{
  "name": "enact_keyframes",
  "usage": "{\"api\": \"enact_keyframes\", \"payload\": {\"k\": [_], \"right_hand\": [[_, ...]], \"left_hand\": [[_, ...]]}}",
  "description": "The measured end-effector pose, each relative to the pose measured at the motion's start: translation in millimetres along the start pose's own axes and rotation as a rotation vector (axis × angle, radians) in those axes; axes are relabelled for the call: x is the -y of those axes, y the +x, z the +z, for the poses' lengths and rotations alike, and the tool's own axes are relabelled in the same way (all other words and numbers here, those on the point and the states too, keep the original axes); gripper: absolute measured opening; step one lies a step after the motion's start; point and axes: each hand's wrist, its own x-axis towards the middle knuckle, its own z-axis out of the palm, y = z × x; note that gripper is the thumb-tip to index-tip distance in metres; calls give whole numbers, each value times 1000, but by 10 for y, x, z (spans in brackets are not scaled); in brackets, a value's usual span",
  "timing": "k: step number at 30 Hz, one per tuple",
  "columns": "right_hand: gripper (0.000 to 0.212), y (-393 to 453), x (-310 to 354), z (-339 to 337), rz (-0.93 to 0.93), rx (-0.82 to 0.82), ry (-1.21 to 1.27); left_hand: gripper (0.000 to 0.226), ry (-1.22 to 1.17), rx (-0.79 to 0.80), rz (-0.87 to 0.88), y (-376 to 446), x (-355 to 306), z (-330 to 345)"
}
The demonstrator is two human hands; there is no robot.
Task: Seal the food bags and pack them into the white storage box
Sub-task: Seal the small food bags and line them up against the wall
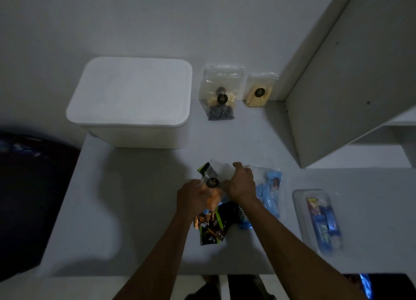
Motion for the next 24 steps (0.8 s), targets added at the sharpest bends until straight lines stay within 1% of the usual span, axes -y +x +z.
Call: {"api": "enact_keyframes", "payload": {"k": [2, 4, 7, 10, 12, 13, 16, 19, 22, 24], "right_hand": [[63, 32, -31, 43, -8, -3, 29], [62, 52, -74, 92, -31, -44, 90], [55, 51, -111, 133, -21, -109, 287], [32, 7, -123, 125, -17, -148, 456], [12, -34, -132, 76, -78, -132, 522], [8, -67, -133, 32, -109, -117, 556], [11, -221, -53, -197, -180, -112, 580], [10, -371, 89, -495, -279, -153, 577], [9, -479, 243, -796, -376, -169, 584], [11, -552, 349, -1010, -422, -182, 593]], "left_hand": [[21, 9, 20, 4, 35, 15, 29], [20, 0, 21, -6, 61, 32, 42], [19, -69, 0, -41, 80, 79, 56], [21, -197, -31, -74, 24, 102, 56], [15, -318, -66, -67, -64, 94, 30], [17, -371, -93, -46, -104, 89, 6], [10, -510, -168, 42, -248, -4, -164], [10, -545, -243, 173, -368, -208, -375], [9, -619, -327, 357, -492, -521, -591], [8, -657, -380, 415, -559, -745, -722]]}}
